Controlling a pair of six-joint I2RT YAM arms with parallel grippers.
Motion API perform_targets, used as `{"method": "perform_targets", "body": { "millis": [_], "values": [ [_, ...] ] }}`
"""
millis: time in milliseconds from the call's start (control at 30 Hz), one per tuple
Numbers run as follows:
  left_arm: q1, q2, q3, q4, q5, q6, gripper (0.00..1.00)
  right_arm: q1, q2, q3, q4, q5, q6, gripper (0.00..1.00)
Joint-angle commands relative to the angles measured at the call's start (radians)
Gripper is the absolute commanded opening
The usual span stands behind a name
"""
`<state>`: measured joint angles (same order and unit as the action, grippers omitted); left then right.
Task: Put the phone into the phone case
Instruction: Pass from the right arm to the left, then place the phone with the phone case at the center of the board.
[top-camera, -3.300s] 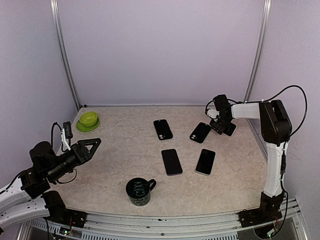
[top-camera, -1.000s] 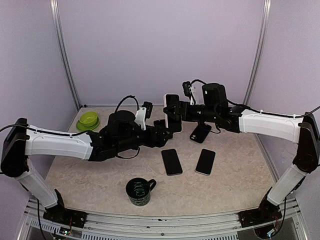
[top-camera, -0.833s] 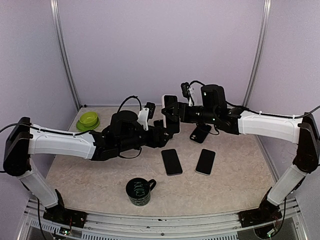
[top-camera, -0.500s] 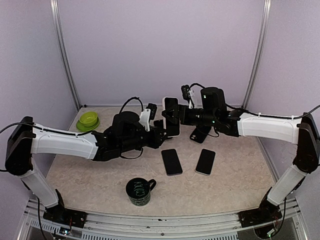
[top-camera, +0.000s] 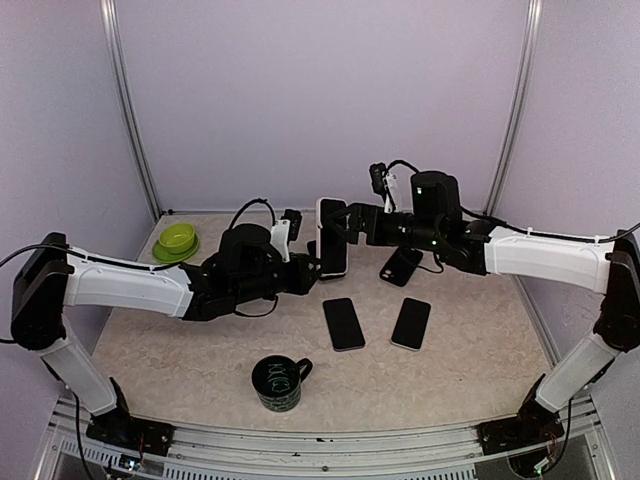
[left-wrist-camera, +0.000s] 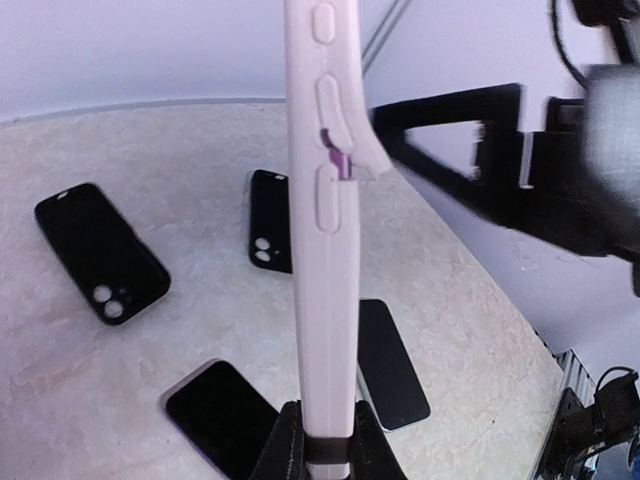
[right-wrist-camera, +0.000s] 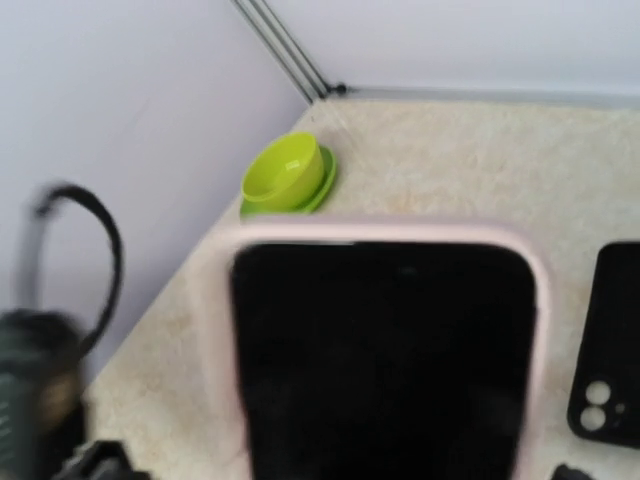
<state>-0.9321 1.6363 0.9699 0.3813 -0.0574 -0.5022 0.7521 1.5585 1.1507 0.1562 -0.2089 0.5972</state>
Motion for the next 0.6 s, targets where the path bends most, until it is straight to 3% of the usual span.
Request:
{"method": "perform_targets", "body": {
  "millis": [0,267,567],
  "values": [
    [0.076,-0.078,-0.057,0.038,-0.008,-0.040,0.00,-0.001,-0.058,0.025,0.012,0.030,-0.029,1.00],
    [0.233,-0.170,-0.093,-0.105,0.050,-0.054,0.00,-0.016,-0.104,-0.005,-0.057,0.150,-0.071,1.00],
    [0.509,-0.103,-0.012,-0.325,0.345,-0.042,0.00,-0.017,-0.156,-0.085,-0.087,0.201,-0.121,1.00]
  ]
}}
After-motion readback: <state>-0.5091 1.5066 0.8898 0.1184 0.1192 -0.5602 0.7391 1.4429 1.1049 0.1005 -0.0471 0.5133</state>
